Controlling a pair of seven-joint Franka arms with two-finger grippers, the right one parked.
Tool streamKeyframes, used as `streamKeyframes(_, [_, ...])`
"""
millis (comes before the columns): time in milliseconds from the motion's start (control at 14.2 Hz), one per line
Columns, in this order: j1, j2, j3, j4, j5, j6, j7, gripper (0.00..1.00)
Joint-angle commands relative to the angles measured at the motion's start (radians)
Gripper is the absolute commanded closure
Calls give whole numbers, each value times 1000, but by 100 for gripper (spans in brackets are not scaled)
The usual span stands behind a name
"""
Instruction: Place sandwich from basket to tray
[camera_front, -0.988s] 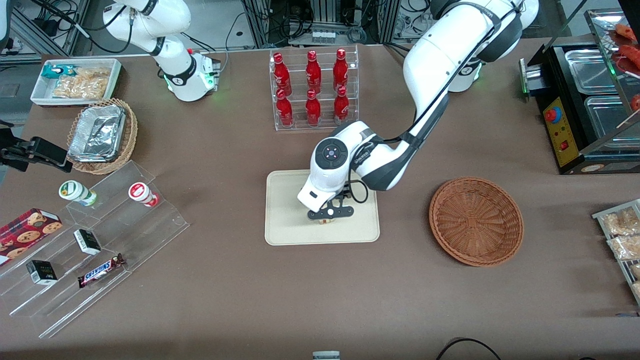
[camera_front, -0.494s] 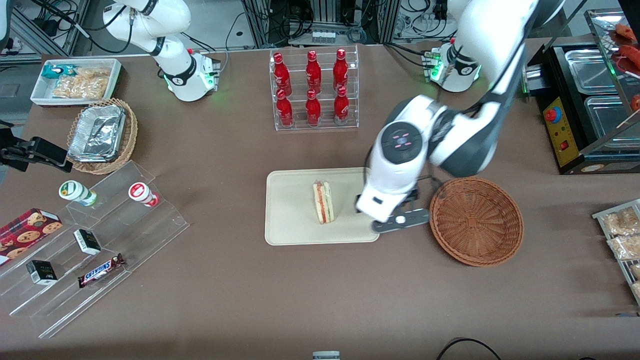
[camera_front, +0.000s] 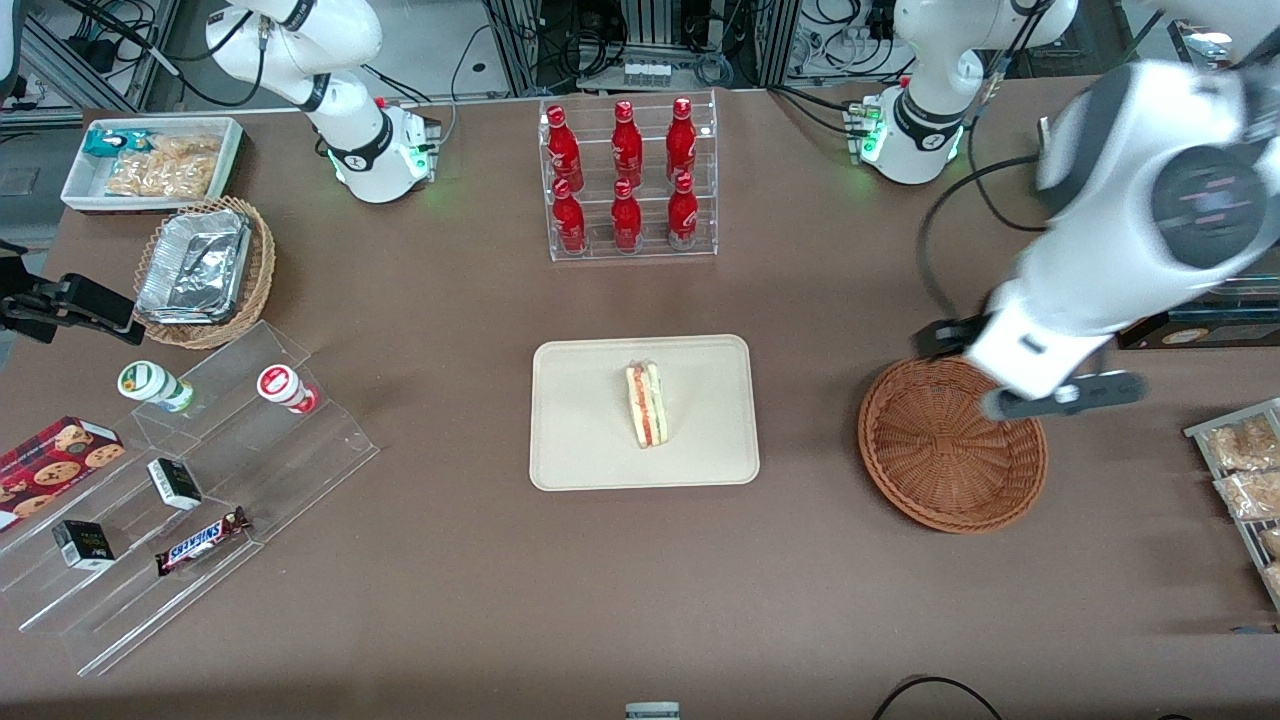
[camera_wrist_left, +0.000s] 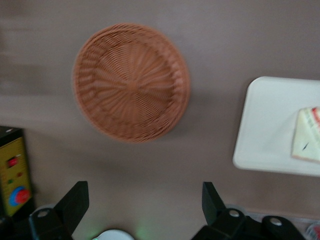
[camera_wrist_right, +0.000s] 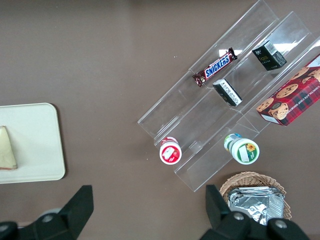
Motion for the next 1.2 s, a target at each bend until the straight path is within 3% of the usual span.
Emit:
streamKeyframes(0, [53, -97, -8, -56, -9, -52, 51, 0])
streamKeyframes(282, [85, -146, -6, -58, 0, -129, 61, 0])
streamKeyframes(494, [85, -196, 7, -116, 12, -121, 194, 0])
streamKeyframes(1129, [67, -206, 7, -133, -3, -100, 105, 0])
